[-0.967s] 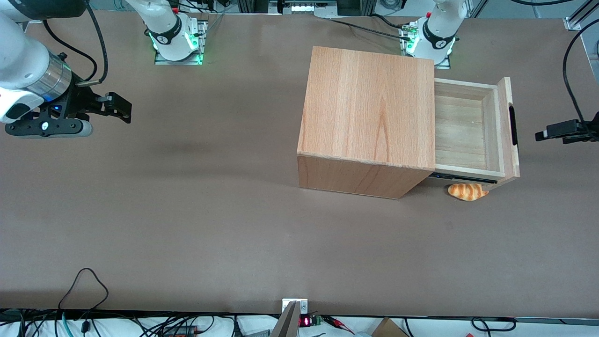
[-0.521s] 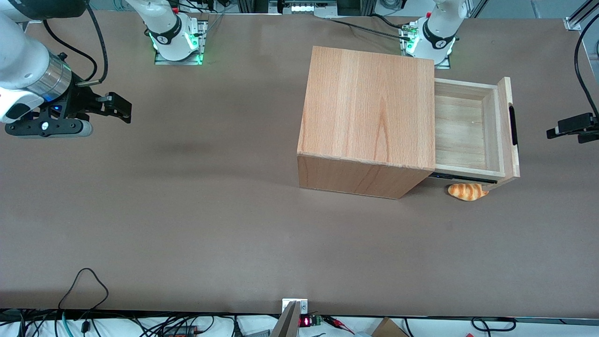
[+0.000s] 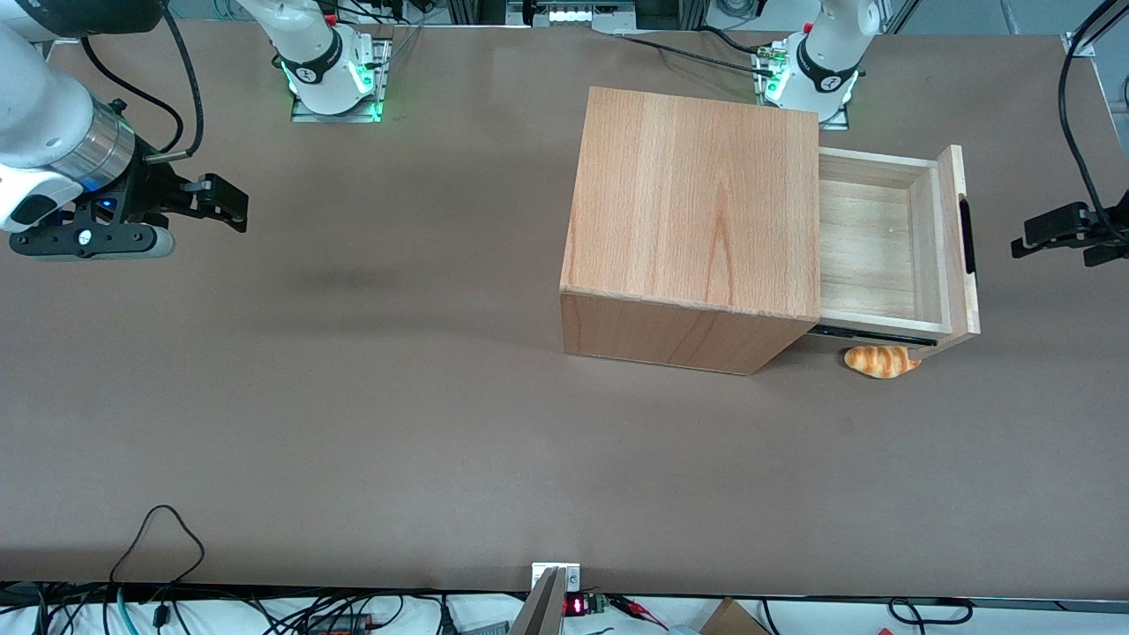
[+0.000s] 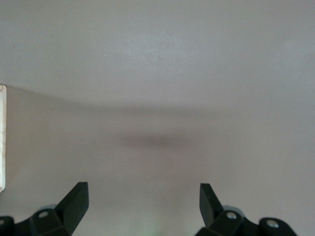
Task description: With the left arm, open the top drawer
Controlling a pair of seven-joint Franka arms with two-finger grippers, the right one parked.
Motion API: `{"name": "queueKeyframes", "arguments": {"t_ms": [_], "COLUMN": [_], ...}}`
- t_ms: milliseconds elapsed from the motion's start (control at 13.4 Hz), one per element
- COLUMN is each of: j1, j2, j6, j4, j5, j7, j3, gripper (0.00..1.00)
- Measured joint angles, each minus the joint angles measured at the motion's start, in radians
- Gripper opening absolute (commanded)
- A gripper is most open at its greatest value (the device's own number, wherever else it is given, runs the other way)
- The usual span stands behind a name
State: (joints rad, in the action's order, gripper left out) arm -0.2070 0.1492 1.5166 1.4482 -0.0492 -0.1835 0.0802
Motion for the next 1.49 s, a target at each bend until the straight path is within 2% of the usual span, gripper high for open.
{"name": "queueKeyframes", "arguments": {"t_ms": [372, 521, 1116, 1488], "j1": [0.158, 0.186, 0.207, 0.207], "j2": [-0.071, -0.099, -0.215, -0.222], "j6": [-0.017, -0.031, 0.051, 0.050], "j4": [-0.003, 0.004, 0.158, 0.167], "j5": [0.004, 0.017, 0.063, 0.064], "j7": [0.057, 0.088, 0.130, 0.157], "j3": [-0.118, -0.127, -0.113, -0.113], "gripper": [1.00, 1.00, 1.00, 1.00]}}
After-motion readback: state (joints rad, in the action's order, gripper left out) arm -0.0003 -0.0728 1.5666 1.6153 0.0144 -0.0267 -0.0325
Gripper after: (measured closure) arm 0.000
